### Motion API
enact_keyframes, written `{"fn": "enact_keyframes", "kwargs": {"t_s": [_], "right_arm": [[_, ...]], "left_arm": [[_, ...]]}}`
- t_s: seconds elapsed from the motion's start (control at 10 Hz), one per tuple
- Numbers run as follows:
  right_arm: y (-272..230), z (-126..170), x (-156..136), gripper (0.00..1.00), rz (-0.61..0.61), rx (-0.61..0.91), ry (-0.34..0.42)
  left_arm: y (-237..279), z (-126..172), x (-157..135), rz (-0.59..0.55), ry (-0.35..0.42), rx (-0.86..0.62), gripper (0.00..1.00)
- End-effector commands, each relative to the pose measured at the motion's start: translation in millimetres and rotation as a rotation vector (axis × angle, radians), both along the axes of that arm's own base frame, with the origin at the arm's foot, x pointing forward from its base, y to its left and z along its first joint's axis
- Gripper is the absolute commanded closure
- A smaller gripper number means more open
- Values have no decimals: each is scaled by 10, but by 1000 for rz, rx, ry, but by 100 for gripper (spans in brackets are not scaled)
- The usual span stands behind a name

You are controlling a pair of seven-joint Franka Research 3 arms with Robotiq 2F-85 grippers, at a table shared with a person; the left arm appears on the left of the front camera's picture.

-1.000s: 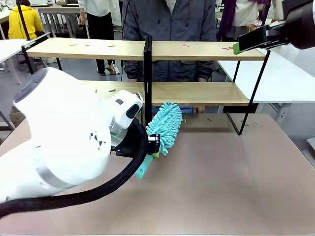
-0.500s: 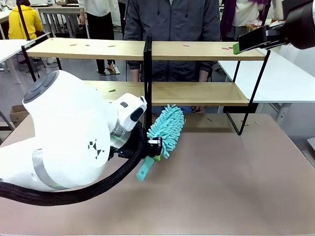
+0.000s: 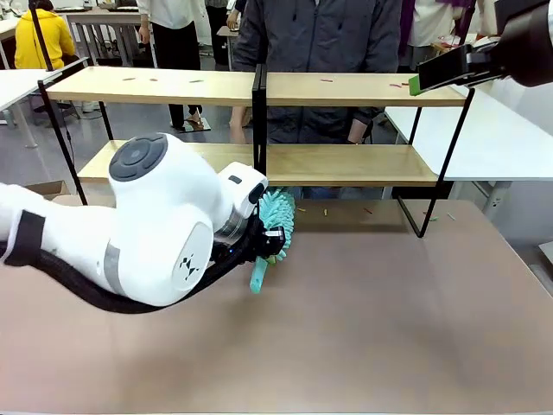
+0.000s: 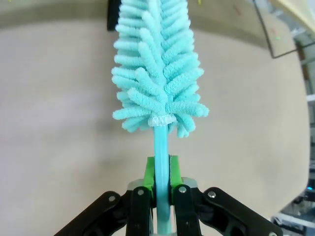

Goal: Clean the shelves.
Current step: Clean a randomly selected level of the Shelf with the Duster.

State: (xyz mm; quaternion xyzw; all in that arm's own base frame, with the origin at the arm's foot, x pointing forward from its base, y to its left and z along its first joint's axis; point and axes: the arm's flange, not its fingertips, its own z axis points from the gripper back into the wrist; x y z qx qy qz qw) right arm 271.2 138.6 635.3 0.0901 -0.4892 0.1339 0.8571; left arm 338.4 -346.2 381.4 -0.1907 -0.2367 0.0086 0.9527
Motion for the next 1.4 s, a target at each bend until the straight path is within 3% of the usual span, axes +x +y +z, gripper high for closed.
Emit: {"fn": "enact_keyframes", "kwargs": {"t_s": [0.0, 0.4, 0.6, 0.8, 1.0, 1.3], "right_arm": [[-4, 8, 1, 0, 1, 4, -1], [-4, 8, 1, 0, 1, 4, -1], [-4, 8, 1, 0, 1, 4, -1], [-4, 8, 1, 0, 1, 4, -1], [-4, 8, 1, 0, 1, 4, -1], [-4, 8, 1, 0, 1, 4, -1]], "left_arm": [[-645, -92, 307, 85, -27, -2, 87], [-952, -375, 773, 62, 6, -2, 87], [-1059, -498, 949, 106, 33, 6, 87], [-1138, -598, 995, 70, 82, 14, 87], [-1168, -670, 988, -35, 167, 11, 87], [-1187, -692, 1024, -72, 168, -55, 87]]}}
